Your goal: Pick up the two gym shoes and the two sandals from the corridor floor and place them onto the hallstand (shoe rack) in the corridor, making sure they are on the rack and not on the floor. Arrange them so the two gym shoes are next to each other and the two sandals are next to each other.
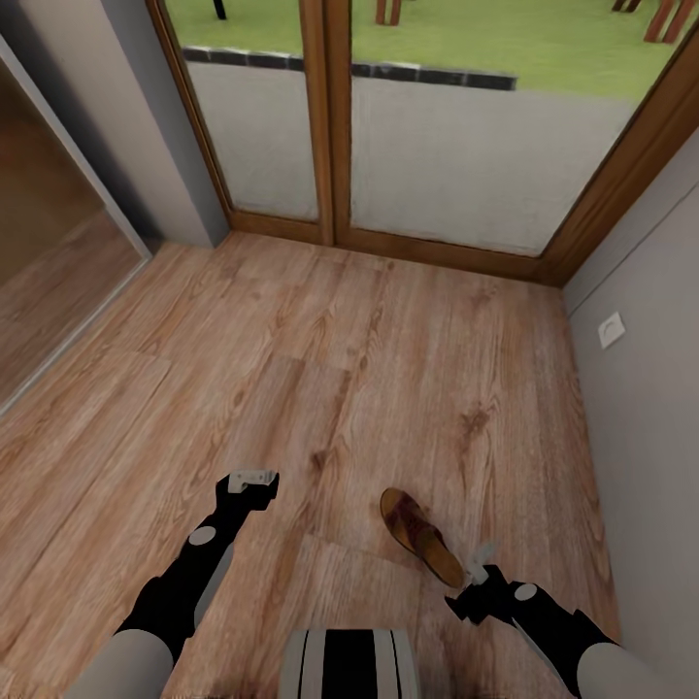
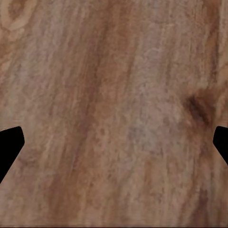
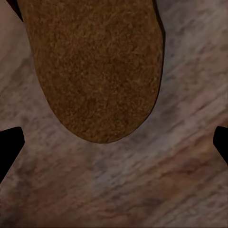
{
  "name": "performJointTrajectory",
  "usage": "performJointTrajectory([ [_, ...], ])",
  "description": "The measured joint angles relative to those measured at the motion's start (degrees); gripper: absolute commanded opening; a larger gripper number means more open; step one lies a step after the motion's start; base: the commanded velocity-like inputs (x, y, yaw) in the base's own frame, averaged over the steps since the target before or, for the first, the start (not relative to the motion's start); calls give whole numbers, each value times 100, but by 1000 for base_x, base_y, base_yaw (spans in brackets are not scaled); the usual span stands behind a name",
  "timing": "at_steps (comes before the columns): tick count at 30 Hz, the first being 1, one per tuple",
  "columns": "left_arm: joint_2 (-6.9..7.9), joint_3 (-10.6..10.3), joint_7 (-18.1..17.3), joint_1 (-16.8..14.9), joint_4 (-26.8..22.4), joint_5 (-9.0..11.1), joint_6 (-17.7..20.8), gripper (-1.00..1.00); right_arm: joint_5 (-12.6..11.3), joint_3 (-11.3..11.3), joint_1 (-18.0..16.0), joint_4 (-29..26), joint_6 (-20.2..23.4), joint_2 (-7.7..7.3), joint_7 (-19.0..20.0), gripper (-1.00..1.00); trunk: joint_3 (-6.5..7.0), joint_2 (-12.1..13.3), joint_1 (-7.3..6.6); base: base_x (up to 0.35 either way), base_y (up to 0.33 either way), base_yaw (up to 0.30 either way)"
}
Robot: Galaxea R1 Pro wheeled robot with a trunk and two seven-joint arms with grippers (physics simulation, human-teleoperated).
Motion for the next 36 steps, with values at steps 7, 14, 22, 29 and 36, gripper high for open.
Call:
performJointTrajectory([
  [7, 4, -8, 0, 0, 0, -1, 0, 100, 0, 0, 2, 0, 0, 0, 0, 100, -70, -3, 5, 0, 0, 0],
  [14, 6, -5, 0, 0, 4, -1, 0, 100, 0, 0, 2, 0, 0, -4, 0, 100, -72, -3, 5, 1, 0, 0],
  [22, 6, -2, 0, 0, 8, 0, 0, 100, 0, 0, 3, 0, 0, -3, 0, 100, -71, -3, 3, 215, 0, 0],
  [29, 6, -8, 0, 0, 8, 0, 0, 100, 0, 0, 2, 0, 0, -3, 0, 100, -72, -3, 5, 30, 0, 0],
  [36, 6, -9, 0, 0, 8, 0, -7, 100, 0, 0, 0, 0, 0, -4, 0, 100, -72, -3, 5, 0, 0, 0],
])
